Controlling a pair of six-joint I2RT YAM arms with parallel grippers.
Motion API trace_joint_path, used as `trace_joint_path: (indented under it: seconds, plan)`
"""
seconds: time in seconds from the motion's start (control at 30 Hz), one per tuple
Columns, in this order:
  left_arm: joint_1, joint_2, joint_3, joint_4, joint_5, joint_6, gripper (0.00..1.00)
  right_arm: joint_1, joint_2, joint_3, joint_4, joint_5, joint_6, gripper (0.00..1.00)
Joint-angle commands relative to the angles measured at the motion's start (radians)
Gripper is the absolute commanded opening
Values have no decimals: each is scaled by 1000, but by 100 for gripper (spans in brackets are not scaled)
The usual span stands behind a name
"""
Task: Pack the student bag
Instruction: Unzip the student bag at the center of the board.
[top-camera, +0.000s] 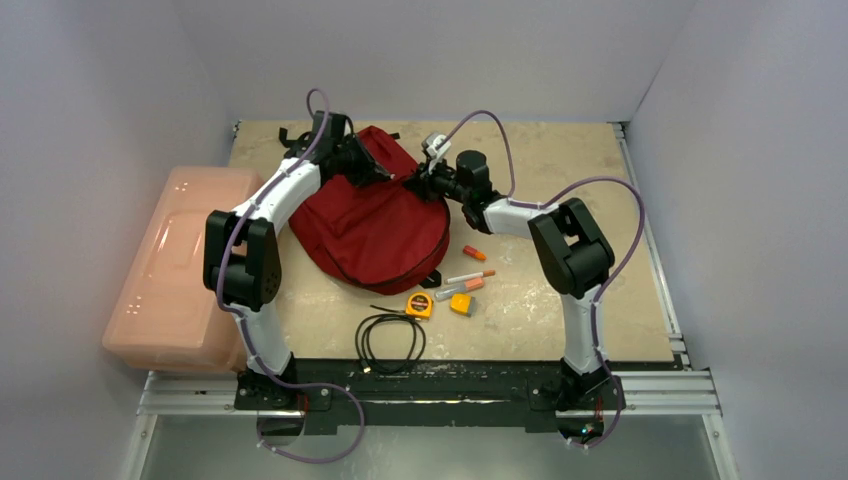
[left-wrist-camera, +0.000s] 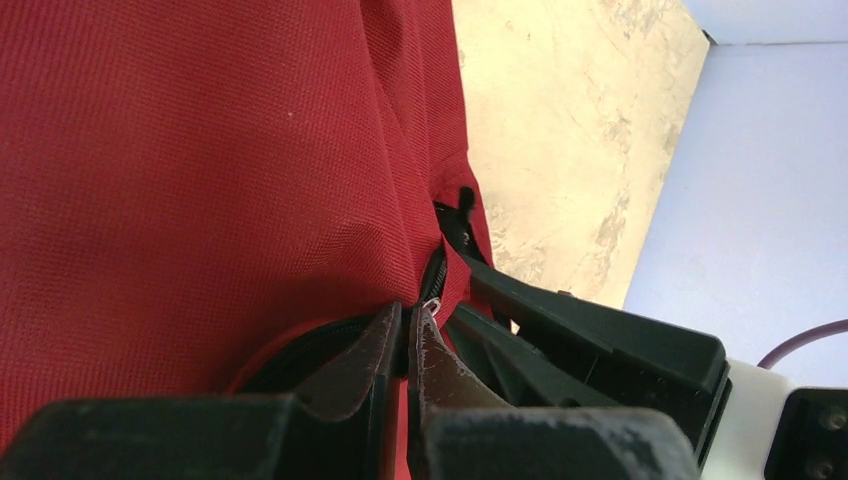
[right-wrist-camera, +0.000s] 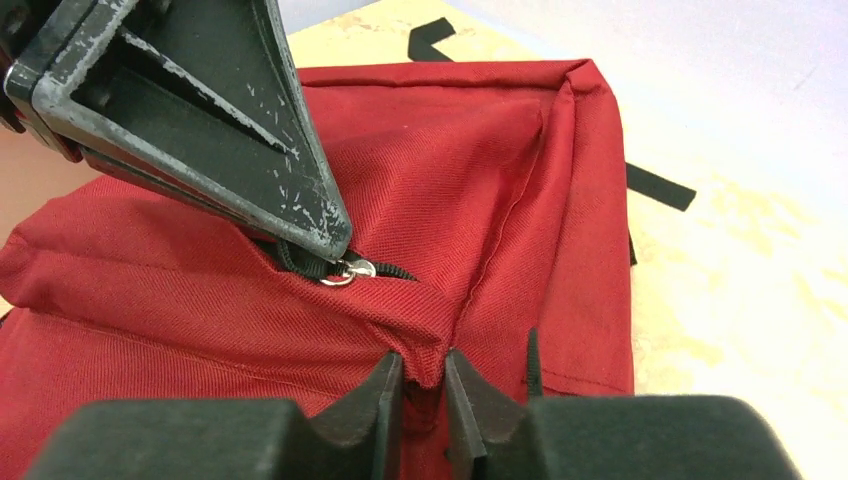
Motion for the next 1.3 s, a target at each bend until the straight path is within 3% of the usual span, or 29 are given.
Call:
trace_joint_path:
  seconds: [0.0,0.03,0.2,0.3,0.53,0.8,0.93,1.03,1.13,1.27]
  plan:
    - [-7,-43,49,-76,-40,58,0,-1,33,42,132,34,118,9]
    - [-7,-52,55,-107,-60,70,0,0,41,54,117,58,143,0]
    - [-9,-143,10,-196,-250,127,0,-14,34,1,168,305,321,0]
    - [-9,-216,-83,-180,-337,167,0,-29,40,7,151,374,392,0]
    - [-6,-394,-276,-182,-445,222,0,-56,51,9,171,341,405,0]
    - [-6,-497,-396,-174,-432,224,0,-57,50,55,63,285,405,0]
    - [-2,-479,-375,-180,-408,227,0,-56,20,208,-365,326,457,37]
    - [-1,-472,-374,-172,-390,227,0,-48,-77,200,-567,387,578,60]
    - [-1,-469,-377,-162,-372,223,0,2,-186,117,-555,402,740,80]
    - [-1,-459,-380,-143,-350,212,0,70,-188,125,-501,367,887,84]
